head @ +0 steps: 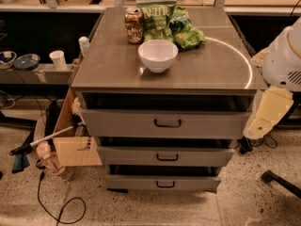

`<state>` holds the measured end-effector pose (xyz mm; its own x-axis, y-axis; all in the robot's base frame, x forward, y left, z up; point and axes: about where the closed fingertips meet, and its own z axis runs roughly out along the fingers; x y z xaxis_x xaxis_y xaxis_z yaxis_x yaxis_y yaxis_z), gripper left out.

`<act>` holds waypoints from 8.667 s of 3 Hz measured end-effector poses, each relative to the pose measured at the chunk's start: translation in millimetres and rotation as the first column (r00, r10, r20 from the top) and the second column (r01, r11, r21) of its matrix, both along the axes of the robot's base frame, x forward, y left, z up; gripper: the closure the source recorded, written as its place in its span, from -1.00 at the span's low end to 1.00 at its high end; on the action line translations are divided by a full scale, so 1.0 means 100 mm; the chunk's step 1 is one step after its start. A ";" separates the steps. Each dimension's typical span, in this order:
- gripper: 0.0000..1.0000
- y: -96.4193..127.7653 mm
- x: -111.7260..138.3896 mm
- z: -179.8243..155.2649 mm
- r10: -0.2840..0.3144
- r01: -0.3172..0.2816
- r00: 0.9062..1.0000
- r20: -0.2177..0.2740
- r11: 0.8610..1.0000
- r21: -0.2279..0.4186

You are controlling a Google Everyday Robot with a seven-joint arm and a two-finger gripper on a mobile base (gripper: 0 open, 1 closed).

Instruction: Open top drawer

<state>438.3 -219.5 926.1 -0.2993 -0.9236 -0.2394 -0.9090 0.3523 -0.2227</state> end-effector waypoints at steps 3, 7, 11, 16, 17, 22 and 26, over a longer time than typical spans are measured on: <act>-1.00 0.24 -0.12 -0.39 0.413 -0.403 0.910 -0.046 0.904 0.142; -1.00 0.23 -0.20 -0.87 0.333 -0.336 0.942 -0.039 0.934 -0.119; -1.00 0.19 0.17 -1.23 0.272 -0.280 0.958 -0.091 0.956 -0.092; -1.00 0.10 0.74 -1.94 0.220 -0.232 0.960 -0.175 0.972 -0.050; -1.00 0.09 0.96 -2.10 0.219 -0.231 0.959 -0.182 0.972 -0.051; -0.67 0.07 1.10 -2.50 0.213 -0.222 0.949 -0.232 0.975 -0.014; 1.00 0.07 1.09 -2.49 0.211 -0.220 0.951 -0.225 0.975 -0.017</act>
Offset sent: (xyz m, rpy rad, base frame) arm -0.0150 0.0208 -0.0489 0.1478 0.0718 0.5425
